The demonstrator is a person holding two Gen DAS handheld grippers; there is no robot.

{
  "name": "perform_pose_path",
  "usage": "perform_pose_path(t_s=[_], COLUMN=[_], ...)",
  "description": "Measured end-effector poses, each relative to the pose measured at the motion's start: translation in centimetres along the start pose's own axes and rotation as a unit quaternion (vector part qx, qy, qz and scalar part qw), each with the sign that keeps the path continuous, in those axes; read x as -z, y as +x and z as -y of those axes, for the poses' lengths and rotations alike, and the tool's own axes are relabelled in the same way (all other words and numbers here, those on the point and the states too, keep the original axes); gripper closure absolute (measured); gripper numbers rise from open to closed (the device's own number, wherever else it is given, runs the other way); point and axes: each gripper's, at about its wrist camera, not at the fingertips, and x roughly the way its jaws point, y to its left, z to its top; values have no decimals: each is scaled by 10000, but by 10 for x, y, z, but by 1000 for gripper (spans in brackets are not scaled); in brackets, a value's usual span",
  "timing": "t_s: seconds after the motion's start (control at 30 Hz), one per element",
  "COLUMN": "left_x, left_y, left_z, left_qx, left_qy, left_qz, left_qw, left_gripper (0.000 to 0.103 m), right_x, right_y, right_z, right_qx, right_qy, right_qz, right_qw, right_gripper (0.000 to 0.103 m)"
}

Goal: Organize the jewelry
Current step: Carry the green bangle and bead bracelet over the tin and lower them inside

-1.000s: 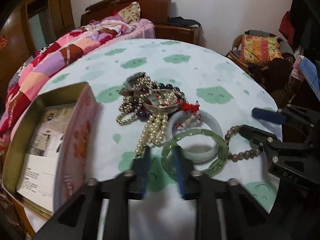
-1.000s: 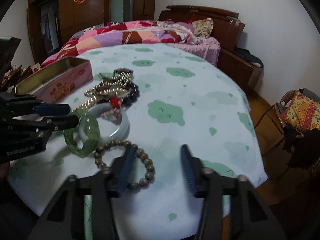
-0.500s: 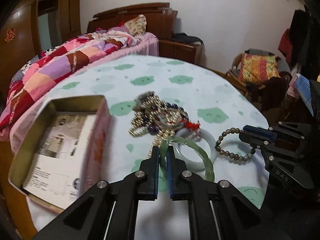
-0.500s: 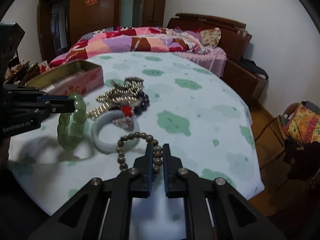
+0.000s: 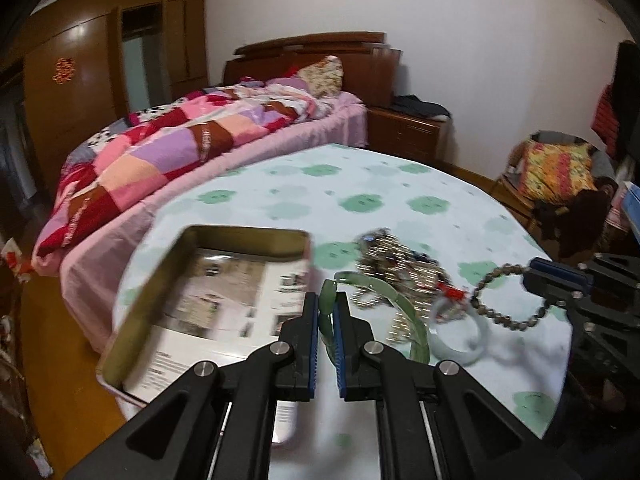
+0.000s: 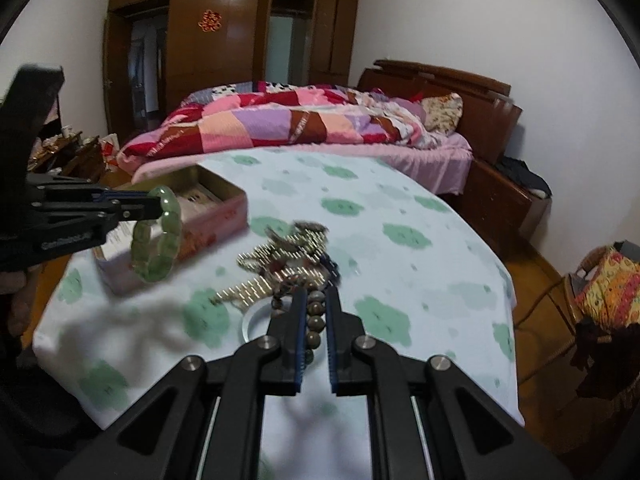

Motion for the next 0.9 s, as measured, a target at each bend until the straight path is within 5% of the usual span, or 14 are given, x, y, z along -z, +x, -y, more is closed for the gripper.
perform_pose_path(t_s=[0.37,0.9], left_x=[-2,-25], left_y=[16,57], left_z=[-60,-102], left_qx=[-580,-762], left_qy=[-495,-633], left_qz=[-94,-379], left_qw=[9970,9944], left_gripper=[97,97], right_x=[-47,-93], right_y=[30,103], right_z=[-32,-69], right_qx=[-570,-949], right_qy=[-213,-171], right_qz=[138,-12], right_qw=[9981,9953], right_gripper=[92,92])
